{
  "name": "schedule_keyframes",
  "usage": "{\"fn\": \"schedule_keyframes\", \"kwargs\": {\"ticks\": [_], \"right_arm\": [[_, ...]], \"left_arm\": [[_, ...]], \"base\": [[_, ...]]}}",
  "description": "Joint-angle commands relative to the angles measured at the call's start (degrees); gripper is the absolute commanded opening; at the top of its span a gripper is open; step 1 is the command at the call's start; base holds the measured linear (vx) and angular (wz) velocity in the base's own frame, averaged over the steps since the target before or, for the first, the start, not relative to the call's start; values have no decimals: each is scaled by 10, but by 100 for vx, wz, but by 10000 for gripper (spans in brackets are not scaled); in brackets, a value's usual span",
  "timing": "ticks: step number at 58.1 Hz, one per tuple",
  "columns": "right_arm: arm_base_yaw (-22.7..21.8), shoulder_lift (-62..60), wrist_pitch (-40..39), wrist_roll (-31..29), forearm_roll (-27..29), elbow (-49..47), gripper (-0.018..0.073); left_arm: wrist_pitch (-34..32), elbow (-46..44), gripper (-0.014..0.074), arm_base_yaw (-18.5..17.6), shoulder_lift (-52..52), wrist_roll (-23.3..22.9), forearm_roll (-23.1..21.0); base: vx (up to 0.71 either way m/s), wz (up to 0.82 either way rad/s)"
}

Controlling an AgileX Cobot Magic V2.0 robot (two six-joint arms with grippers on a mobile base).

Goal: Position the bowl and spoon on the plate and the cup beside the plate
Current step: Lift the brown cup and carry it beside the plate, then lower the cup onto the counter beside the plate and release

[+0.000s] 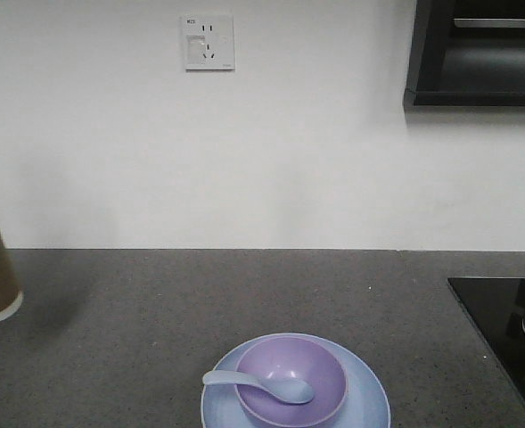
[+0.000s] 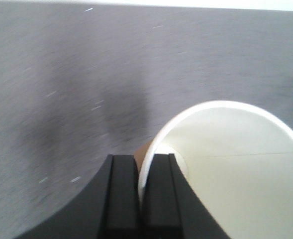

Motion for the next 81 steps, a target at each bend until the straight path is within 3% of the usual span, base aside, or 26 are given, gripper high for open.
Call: {"fn": "schedule_keyframes", "kwargs": {"ticks": [1,15,26,36,51,66,71,81], "right_arm": [[1,-3,-45,-4,-4,-16,561],[1,-3,-45,-4,-4,-16,561],[1,-3,-45,-4,-4,-16,561],[1,-3,-45,-4,-5,-16,561],[1,-3,-45,-4,-5,-16,561],[1,-3,-44,-4,-5,-16,561],[1,-3,-44,-4,-5,-16,561],[1,-3,-44,-4,-5,-16,561]], "left_arm": [[-13,-17,15,-46,-38,29,-63],[13,-17,17,-178,-26,43,-55],[36,1,20,-231,-8,44,-46],[12,76,21,-239,-6,60,-47],[-113,177,21,-239,-4,87,-35],[-116,184,38,-239,-1,83,-33],[-104,184,99,-239,-2,84,-33],[-92,182,328,-239,-2,84,-33]], "base": [[0,0],[0,0],[0,0],[0,0],[0,0],[0,0],[0,0],[0,0]]}}
